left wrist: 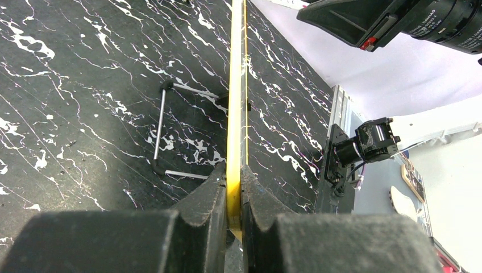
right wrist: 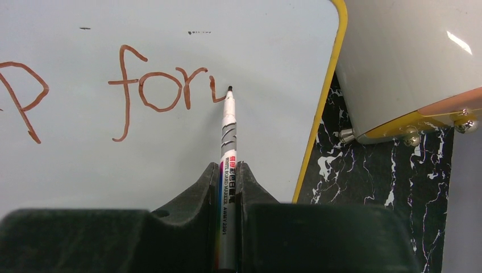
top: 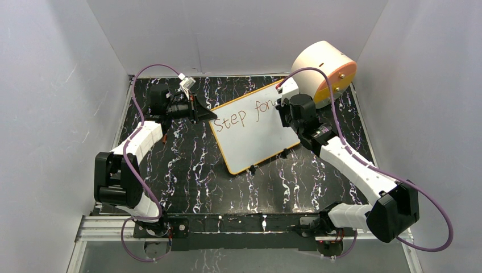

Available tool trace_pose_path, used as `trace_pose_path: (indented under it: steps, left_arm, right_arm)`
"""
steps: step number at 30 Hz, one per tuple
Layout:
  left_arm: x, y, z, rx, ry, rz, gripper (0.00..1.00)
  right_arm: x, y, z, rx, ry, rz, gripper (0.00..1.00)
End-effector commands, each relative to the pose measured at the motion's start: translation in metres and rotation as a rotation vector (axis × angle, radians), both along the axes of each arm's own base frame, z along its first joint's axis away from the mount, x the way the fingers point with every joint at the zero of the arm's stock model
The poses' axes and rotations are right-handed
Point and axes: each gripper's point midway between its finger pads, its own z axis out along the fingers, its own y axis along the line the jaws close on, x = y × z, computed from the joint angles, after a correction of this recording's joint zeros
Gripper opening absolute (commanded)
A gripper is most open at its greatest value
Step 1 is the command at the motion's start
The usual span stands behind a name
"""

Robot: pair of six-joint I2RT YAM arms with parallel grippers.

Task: Write a sentence on the whiteboard

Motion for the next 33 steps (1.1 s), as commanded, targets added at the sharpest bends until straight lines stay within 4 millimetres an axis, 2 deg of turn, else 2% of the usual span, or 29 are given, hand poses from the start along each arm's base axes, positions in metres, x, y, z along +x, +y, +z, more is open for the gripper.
trace_pose_path:
  steps: [1, 9, 22, 33]
  left_arm:
    - [-0.013, -0.002, -0.070, 0.121, 0.183, 0.026, 0.00]
    - [-0.012, -0.002, -0.070, 0.125, 0.181, 0.028, 0.00]
    - [-0.012, -0.002, -0.071, 0.128, 0.183, 0.028, 0.00]
    - [-0.012, -0.002, -0.071, 0.130, 0.181, 0.027, 0.00]
  right_arm:
    - [0.014, 0.002, 0.033, 0.051, -0.106, -0.015, 0.00]
    - [0.016, 0.005, 0.033, 0.054, -0.099, -0.007, 0.00]
    - [-0.006, -0.002, 0.003, 0.025, 0.007, 0.010, 0.00]
    - [0.001, -0.014, 0.008, 0.008, -0.030, -0.052, 0.00]
